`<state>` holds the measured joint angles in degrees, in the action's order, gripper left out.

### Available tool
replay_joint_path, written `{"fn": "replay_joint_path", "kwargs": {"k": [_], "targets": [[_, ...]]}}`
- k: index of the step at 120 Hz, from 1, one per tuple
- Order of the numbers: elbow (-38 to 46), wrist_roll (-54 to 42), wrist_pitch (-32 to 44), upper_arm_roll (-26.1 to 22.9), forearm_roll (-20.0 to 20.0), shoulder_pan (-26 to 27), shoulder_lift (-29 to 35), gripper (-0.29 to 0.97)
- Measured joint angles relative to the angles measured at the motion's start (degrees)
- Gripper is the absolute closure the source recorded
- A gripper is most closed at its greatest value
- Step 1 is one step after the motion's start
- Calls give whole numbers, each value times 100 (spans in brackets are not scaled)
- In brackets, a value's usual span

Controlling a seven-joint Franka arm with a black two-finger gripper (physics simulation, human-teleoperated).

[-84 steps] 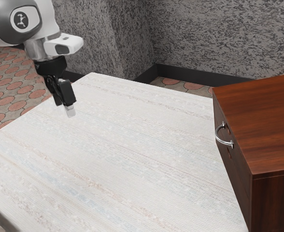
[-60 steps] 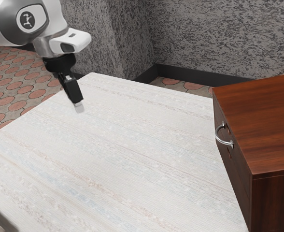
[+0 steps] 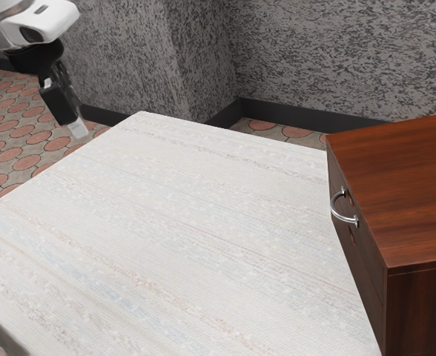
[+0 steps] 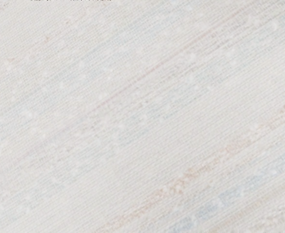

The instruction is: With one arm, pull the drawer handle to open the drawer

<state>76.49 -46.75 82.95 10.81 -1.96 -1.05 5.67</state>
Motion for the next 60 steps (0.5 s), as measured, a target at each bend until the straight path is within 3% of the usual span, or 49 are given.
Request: {"fn": "replay_joint_path", "kwargs": {"k": [38,60], "targets": [[175,-388,-53,52,143,150,-209,0],[164,-1208,248,36,111,175,-317,0]]}}
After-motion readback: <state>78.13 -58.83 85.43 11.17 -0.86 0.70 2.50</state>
